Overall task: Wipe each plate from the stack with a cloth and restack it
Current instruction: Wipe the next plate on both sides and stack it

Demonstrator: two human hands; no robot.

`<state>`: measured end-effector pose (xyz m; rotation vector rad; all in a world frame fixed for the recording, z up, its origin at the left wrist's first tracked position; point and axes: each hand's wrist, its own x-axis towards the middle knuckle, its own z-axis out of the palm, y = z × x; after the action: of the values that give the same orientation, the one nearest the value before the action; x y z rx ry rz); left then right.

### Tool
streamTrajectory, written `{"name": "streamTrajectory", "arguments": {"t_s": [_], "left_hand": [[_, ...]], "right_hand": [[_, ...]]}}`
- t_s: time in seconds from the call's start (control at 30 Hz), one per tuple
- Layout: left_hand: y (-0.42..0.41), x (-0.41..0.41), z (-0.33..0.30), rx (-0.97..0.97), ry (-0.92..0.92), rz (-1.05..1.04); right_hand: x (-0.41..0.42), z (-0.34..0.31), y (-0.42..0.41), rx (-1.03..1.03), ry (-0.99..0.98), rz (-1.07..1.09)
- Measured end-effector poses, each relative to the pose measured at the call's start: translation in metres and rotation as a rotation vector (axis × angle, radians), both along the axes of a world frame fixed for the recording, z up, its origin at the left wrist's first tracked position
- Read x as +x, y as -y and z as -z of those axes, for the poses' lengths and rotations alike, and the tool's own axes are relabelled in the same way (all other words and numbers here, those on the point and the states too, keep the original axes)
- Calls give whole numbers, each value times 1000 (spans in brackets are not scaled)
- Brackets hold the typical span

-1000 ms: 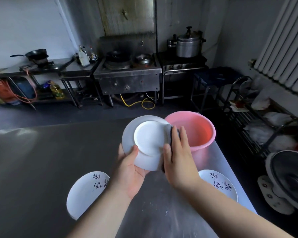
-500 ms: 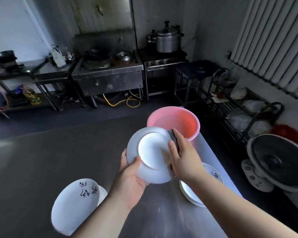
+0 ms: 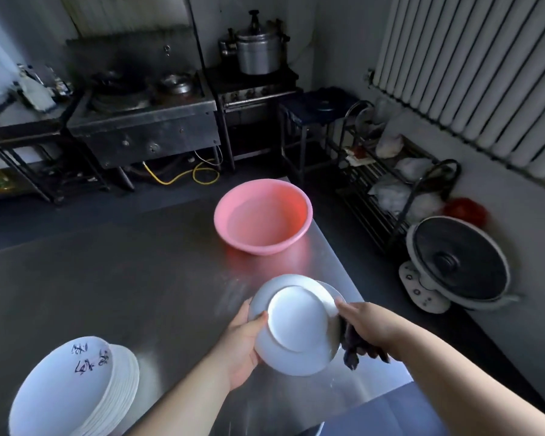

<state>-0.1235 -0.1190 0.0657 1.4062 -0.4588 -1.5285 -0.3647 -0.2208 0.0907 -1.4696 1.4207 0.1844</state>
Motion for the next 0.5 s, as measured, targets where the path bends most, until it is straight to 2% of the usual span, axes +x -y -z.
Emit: {"name": "streamTrajectory", "arguments": {"t_s": [0.1,0.2,0.27,0.33,0.43,0.5], "left_hand": [[16,-17,10,50,96,34],[29,-28,16,71,72,9],[35,-29,24,125,65,11],[38,-30,30,193,199,118],[42,-32,40,248,595,356],[45,-34,49,251,747,442]], "right_hand": [[-15,3,5,33,121,89],[-26,15,16,-3,253,173],[-31,25,22,-95,269,171],[-35,36,27,-206,225,139],[-35,55,34,-301,149,93],[-32,67,39,-314,109,92]]}}
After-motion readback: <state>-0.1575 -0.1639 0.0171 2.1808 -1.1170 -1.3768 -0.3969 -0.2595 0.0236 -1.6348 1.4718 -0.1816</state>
